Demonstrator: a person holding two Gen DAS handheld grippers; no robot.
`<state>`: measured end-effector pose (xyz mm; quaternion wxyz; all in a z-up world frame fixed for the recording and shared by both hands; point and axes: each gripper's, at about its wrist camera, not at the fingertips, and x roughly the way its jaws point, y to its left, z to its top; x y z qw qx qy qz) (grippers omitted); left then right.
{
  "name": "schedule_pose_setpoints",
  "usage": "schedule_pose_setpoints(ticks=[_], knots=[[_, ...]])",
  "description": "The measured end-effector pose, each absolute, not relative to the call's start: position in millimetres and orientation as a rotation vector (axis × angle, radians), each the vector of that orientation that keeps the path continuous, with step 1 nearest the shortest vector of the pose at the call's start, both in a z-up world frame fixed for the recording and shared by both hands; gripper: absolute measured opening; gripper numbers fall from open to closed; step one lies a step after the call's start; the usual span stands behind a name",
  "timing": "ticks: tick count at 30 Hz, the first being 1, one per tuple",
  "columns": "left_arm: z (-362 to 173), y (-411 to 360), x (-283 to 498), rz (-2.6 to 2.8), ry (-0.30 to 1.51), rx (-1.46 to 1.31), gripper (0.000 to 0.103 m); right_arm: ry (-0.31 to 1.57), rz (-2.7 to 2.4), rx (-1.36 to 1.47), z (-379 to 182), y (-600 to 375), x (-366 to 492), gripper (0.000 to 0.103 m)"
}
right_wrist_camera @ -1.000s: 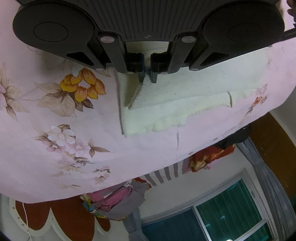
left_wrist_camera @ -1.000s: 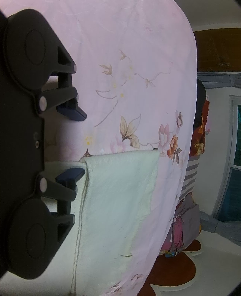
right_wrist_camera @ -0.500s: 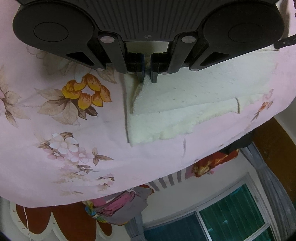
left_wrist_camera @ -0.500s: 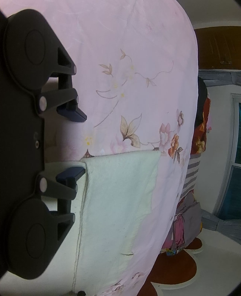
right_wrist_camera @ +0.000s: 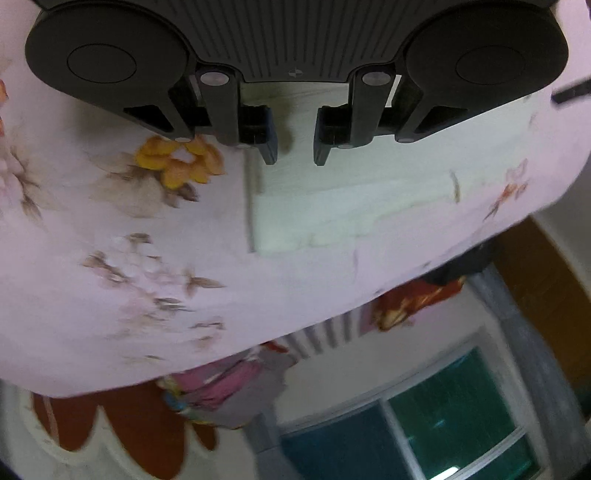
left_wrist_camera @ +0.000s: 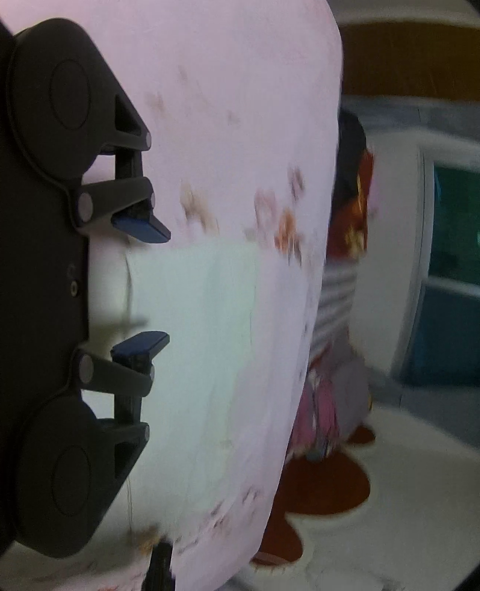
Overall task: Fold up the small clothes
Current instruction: 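Open the right tool to release the folded edge, then move both open tools over the folded sweater to flatten it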
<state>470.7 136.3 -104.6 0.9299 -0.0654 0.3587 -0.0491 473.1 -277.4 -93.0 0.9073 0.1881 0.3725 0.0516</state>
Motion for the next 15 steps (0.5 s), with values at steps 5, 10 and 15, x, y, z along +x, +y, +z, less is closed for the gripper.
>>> schedule_pose_setpoints(ticks=[5, 10, 15], knots=[[-138, 125, 492, -0.151, 0.856, -0.173, 0.052, 0.913, 0.111, 0.255, -117, -247, 489, 0.02], [-126, 126, 506, -0.171, 0.823, -0.139, 0.055, 0.843, 0.102, 0.259, -104, -251, 490, 0.021], [-130, 132, 565, -0.16, 0.809, -0.135, 0.056, 0.842, 0.112, 0.243, -113, -253, 536, 0.021]])
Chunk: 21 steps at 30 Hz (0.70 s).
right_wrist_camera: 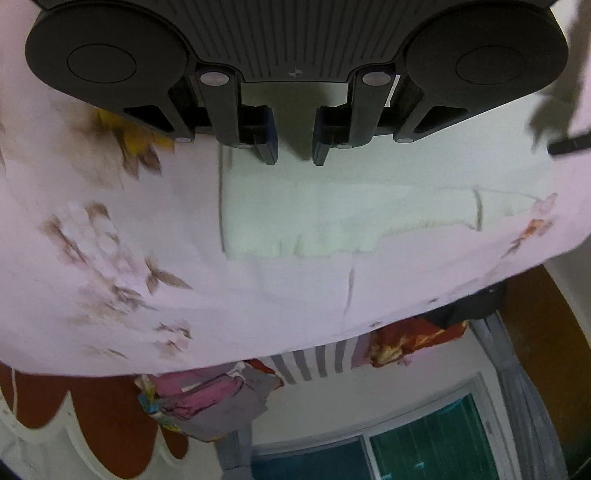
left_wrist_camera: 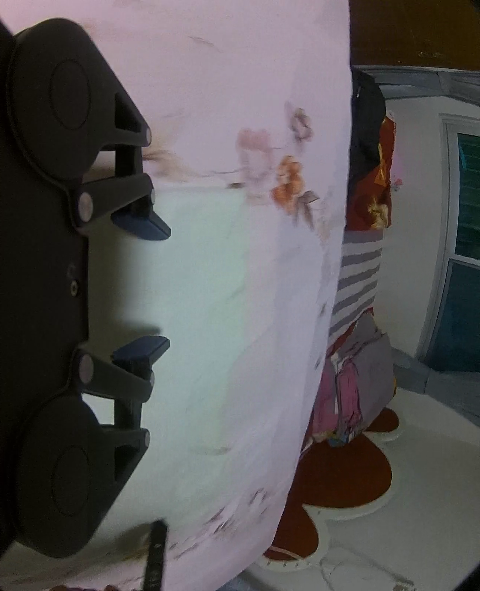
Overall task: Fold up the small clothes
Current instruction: 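Move both open tools over the folded sweater to flatten it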
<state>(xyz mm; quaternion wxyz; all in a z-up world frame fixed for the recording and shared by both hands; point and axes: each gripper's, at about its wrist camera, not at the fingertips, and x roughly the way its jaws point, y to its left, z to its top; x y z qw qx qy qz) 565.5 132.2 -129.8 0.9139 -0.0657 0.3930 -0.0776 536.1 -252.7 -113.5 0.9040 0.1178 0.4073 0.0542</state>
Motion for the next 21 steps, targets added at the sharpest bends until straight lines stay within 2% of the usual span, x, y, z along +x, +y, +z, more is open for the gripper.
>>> schedule_pose_setpoints(ticks=[2, 7, 10, 15, 21], knots=[[-138, 138, 589, -0.154, 0.831, -0.114, 0.058, 0.847, 0.1, 0.235, -119, -258, 547, 0.021], [-137, 156, 603, -0.156, 0.817, -0.147, 0.055, 0.866, 0.018, 0.256, -120, -274, 552, 0.021], [-127, 133, 592, -0.226, 0.783, -0.147, 0.057, 0.79, 0.054, 0.275, -101, -256, 542, 0.021], [-133, 65, 583, -0.31, 0.813, -0.082, 0.057, 0.822, 0.234, 0.239, -103, -174, 556, 0.021], [-147, 66, 572, -0.213, 0.808, 0.001, 0.059, 0.829, 0.279, 0.163, -120, -152, 556, 0.021]])
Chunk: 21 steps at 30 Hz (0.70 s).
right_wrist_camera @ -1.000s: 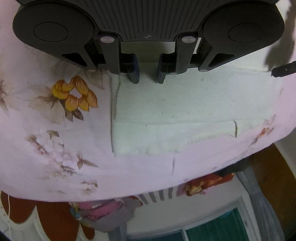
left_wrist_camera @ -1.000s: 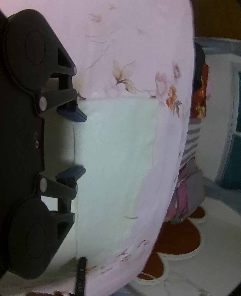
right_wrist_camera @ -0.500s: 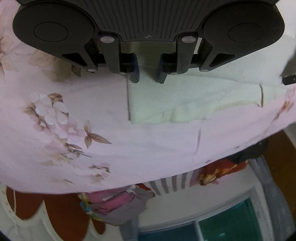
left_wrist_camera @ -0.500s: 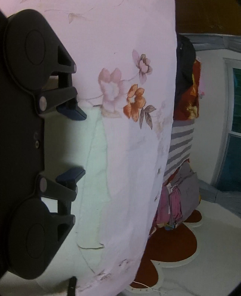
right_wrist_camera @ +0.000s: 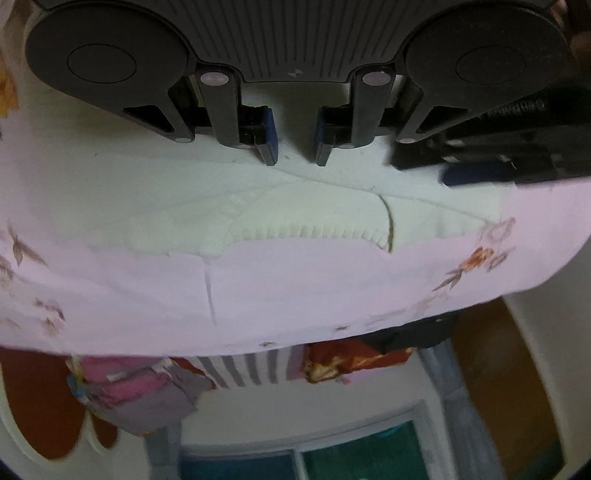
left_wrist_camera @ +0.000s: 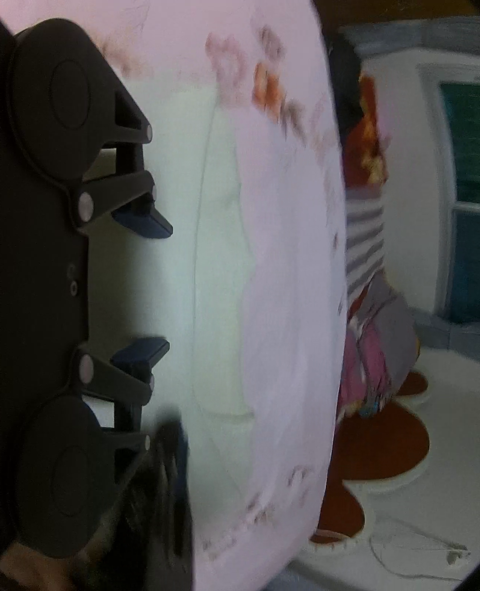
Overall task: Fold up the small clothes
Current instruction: 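Move both open tools over the folded sweater to flatten it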
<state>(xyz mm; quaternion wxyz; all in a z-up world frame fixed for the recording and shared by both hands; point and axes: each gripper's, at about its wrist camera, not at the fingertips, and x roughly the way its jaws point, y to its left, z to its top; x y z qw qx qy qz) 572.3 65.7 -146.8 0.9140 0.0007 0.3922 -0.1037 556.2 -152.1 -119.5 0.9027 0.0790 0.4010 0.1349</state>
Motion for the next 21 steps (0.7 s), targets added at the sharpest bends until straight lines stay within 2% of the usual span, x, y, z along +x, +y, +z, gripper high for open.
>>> schedule_pose_setpoints(ticks=[4, 8, 10, 16, 21], knots=[[-151, 126, 557, -0.089, 0.796, -0.021, 0.06, 0.818, 0.032, 0.159, -122, -227, 543, 0.021], [-135, 128, 539, -0.091, 0.762, -0.016, 0.058, 0.803, -0.019, 0.219, -115, -271, 532, 0.021], [-125, 114, 525, -0.133, 0.722, -0.051, 0.059, 0.744, -0.008, 0.234, -103, -270, 522, 0.021], [-133, 54, 502, -0.193, 0.739, 0.032, 0.058, 0.787, 0.258, 0.215, -99, -188, 500, 0.021], [-140, 73, 496, -0.119, 0.761, 0.026, 0.058, 0.828, 0.318, 0.182, -115, -159, 492, 0.021]])
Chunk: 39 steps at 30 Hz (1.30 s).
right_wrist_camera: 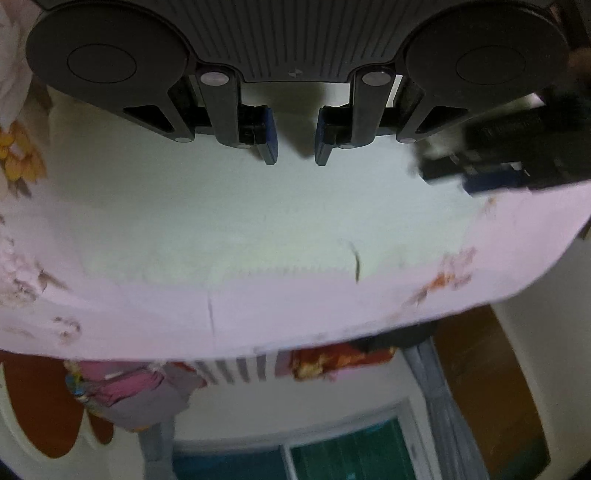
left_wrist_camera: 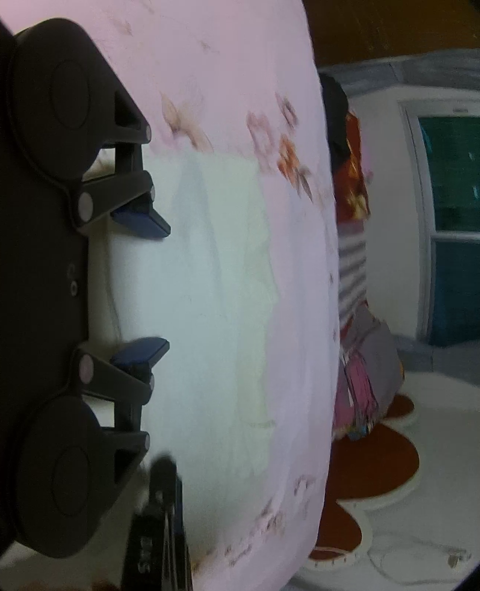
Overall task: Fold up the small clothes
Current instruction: 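Move both open tools over the folded sweater to flatten it, then roll the right tool and lower it to the sweater's folded end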
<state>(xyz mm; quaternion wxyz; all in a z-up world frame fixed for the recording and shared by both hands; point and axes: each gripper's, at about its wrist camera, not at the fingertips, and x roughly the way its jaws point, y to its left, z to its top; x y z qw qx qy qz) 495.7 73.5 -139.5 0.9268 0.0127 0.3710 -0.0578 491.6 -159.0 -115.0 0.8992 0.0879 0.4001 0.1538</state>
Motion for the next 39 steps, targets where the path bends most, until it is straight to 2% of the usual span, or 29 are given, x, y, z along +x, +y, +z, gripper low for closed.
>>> schedule_pose_setpoints(ticks=[8, 15, 18, 25, 32, 37, 38, 39], knots=[[-142, 107, 482, -0.098, 0.791, 0.002, 0.06, 0.808, 0.032, 0.244, -125, -255, 490, 0.02], [-132, 104, 473, -0.107, 0.771, 0.004, 0.06, 0.766, 0.028, 0.199, -108, -245, 477, 0.021], [-144, 100, 479, -0.101, 0.832, 0.059, 0.062, 0.863, 0.002, 0.21, -124, -249, 487, 0.021], [-138, 103, 472, -0.108, 0.839, 0.062, 0.063, 0.79, -0.013, 0.254, -96, -254, 463, 0.021], [-128, 104, 452, -0.079, 0.803, 0.088, 0.092, 0.809, -0.026, 0.272, -84, -258, 434, 0.021], [-124, 107, 435, -0.044, 0.797, 0.119, 0.096, 0.779, -0.06, 0.285, -77, -267, 411, 0.022], [-124, 110, 430, -0.036, 0.796, 0.122, 0.096, 0.771, -0.076, 0.291, -75, -271, 407, 0.039], [-123, 113, 424, -0.031, 0.796, 0.121, 0.096, 0.76, -0.089, 0.308, -73, -276, 402, 0.069]])
